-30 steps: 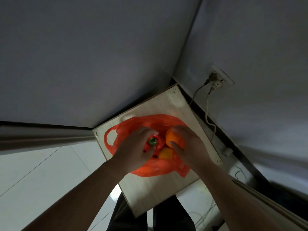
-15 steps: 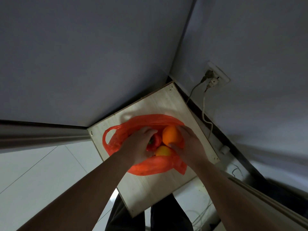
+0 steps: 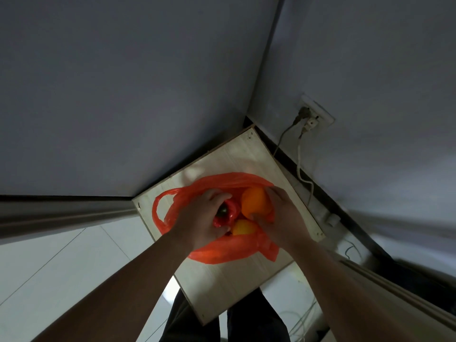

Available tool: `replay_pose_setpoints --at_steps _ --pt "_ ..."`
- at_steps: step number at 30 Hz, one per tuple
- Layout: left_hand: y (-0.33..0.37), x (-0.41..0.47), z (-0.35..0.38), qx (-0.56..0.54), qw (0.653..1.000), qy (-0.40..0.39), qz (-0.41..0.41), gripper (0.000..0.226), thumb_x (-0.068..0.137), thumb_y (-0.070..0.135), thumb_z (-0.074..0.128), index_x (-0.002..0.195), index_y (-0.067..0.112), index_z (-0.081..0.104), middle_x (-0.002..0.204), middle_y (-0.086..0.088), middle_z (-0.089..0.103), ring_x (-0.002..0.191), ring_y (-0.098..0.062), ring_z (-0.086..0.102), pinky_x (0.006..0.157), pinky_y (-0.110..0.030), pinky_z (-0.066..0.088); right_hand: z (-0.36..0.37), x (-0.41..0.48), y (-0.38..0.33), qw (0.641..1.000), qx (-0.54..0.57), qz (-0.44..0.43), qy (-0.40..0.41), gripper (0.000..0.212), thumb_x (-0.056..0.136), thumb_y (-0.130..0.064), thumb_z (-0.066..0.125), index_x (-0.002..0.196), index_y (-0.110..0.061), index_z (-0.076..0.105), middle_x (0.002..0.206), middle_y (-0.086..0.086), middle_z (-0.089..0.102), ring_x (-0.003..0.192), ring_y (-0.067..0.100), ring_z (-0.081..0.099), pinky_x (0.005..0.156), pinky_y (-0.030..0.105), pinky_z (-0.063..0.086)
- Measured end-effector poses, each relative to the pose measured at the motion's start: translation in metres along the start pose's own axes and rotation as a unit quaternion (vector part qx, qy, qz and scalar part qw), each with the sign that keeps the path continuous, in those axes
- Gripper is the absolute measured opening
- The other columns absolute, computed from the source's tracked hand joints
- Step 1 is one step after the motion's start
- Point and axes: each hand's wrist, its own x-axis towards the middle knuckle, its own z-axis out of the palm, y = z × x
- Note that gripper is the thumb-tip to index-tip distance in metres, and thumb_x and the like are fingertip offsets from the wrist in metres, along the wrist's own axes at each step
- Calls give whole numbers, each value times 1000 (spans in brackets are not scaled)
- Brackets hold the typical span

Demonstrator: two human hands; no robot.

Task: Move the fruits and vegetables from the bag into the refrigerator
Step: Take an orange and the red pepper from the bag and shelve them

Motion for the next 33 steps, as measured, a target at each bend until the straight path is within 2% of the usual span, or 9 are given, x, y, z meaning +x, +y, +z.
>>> replay_pose_setpoints --at_steps 6,10,15,19,21,24,26,29,33 --pt "16 -26 -41 -35 998 45 13 73 72 44 71 136 26 40 136 2 44 123 -16 43 92 -21 41 -24 -30 -30 1000 11 11 19 76 82 -50 60 144 -26 24 145 -3 31 122 20 43 95 33 42" --pt "30 -58 -73 -71 996 51 -13 72 66 51 63 132 29 42 135 5 44 122 -15 44 92 -26 46 -43 -65 -63 998 42 -5 47 74 81 -51 61 141 -24 28 141 -1 36 112 11 43 86 22 38" --pt "50 -106 -117 -135 983 104 -63 68 68 42 74 127 29 44 128 8 46 112 -10 49 85 -19 41 -66 -117 -107 996 57 0 65 81 74 -61 58 140 -23 30 142 2 34 121 19 44 88 24 37" --pt "68 -148 -145 -200 966 149 -74 69 63 58 64 125 35 44 125 12 47 111 -7 49 89 -27 48 -83 -156 -137 992 82 -3 95 77 74 -51 69 138 -24 36 140 1 38 120 18 44 97 31 41" --pt "79 -165 -155 -225 953 183 -83 68 65 53 69 126 35 43 123 14 46 114 -8 48 91 -29 48 -92 -168 -149 990 99 -23 100 75 73 -48 72 136 -25 38 138 -2 39 119 16 44 96 31 42" --pt "98 -185 -168 -243 930 255 -109 64 73 35 75 129 33 42 122 16 45 113 -5 46 88 -21 45 -111 -177 -163 986 119 -71 93 72 70 -49 73 131 -31 40 130 -13 40 113 11 46 93 35 47" --pt "111 -196 -177 -244 917 293 -118 67 72 35 75 130 34 40 120 19 44 108 -1 44 83 -15 42 -126 -179 -168 981 125 -121 84 70 65 -53 72 125 -37 41 122 -20 39 108 4 46 90 30 46" --pt "134 -211 -179 -259 899 334 -117 65 69 41 77 123 39 41 116 23 47 106 3 46 78 -9 41 -148 -185 -171 970 134 -194 59 66 61 -53 71 120 -43 40 117 -29 40 104 -11 44 82 15 38" --pt "165 -228 -163 -241 882 379 -142 71 61 66 63 124 40 42 119 19 49 108 0 48 84 -17 48 -166 -194 -163 963 148 -226 7 73 68 -31 79 130 -40 40 121 -29 40 106 -5 44 88 24 40"
